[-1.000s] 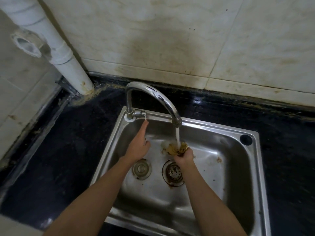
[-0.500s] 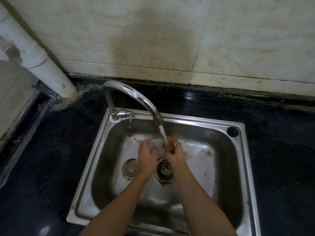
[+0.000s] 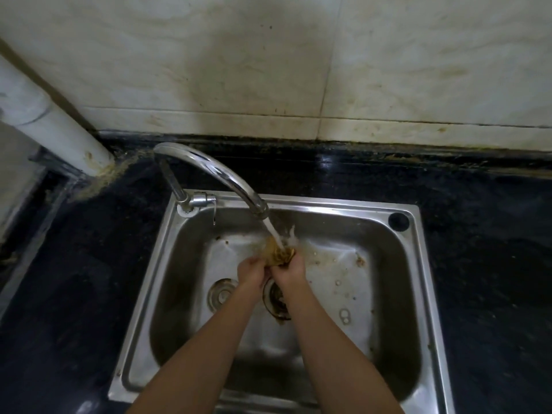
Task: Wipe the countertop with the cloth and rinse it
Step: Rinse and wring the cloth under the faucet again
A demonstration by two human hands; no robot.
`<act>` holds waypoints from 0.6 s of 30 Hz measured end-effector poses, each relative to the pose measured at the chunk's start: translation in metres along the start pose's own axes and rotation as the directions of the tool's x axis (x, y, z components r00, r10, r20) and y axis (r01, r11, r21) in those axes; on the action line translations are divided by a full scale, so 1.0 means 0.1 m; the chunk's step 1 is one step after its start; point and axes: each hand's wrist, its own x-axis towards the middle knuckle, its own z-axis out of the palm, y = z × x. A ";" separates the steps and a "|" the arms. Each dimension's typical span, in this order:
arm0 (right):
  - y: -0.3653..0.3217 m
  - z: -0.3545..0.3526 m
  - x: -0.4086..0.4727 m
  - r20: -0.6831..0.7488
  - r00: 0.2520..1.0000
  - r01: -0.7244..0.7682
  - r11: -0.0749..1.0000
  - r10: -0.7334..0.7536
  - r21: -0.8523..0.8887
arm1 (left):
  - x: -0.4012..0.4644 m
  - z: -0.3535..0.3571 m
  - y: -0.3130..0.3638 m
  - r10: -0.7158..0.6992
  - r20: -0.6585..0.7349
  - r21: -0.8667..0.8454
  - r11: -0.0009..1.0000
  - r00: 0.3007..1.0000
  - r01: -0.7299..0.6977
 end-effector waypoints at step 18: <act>-0.17 -0.08 0.18 -0.067 0.986 -0.166 0.926 0.153 -0.339 | -0.05 0.22 0.35 0.158 0.081 0.004 0.987 0.984 -0.159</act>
